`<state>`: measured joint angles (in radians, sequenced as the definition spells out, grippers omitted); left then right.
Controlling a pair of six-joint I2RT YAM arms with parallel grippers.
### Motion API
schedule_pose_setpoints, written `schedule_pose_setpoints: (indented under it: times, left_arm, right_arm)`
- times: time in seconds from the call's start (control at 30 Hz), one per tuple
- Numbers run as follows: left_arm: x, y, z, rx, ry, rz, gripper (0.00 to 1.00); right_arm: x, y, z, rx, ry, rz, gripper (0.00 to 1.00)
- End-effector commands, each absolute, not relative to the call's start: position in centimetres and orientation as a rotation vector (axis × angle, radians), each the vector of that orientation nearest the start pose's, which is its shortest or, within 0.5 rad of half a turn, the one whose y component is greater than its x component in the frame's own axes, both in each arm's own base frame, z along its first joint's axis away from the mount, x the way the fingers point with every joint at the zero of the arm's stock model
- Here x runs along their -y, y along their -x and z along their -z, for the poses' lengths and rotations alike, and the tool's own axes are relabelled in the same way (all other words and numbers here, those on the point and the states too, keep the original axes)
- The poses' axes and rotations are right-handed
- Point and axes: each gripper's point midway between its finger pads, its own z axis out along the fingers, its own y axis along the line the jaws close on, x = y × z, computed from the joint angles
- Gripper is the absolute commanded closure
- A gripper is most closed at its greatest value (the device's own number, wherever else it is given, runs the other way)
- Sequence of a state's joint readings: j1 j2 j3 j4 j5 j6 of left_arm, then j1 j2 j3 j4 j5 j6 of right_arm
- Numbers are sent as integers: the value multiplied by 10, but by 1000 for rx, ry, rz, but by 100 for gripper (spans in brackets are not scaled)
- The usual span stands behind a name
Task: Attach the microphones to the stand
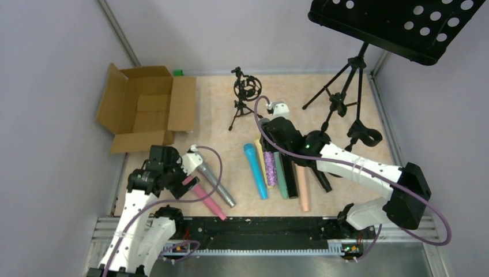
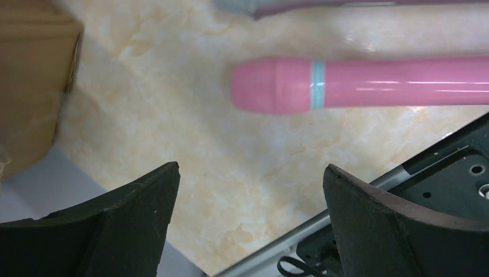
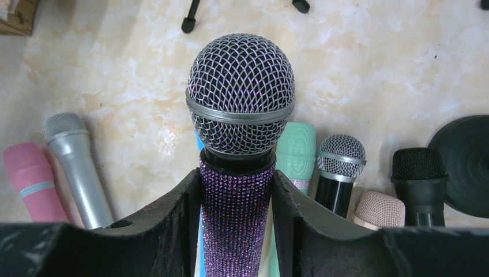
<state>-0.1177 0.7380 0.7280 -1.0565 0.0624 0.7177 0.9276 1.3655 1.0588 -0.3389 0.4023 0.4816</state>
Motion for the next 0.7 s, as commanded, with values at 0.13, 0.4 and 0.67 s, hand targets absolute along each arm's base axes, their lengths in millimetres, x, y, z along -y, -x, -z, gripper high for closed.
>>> schedule_pose_setpoints:
  times: [0.13,0.4,0.67]
  left_arm:
    - [14,-169,-78,-2158,-1441,-109,1]
    - [0,-180,-56,-2139,-1618,-211,1]
    - [7,-240,-97,-2059,-1304,-313,1]
  right_arm:
    - [-280,-282,-254,-2003,167,-447,94]
    - [-270,-283,-288,-1936,134,-446,94]
    - [-270,-286,-323,-1858,122,-480,94]
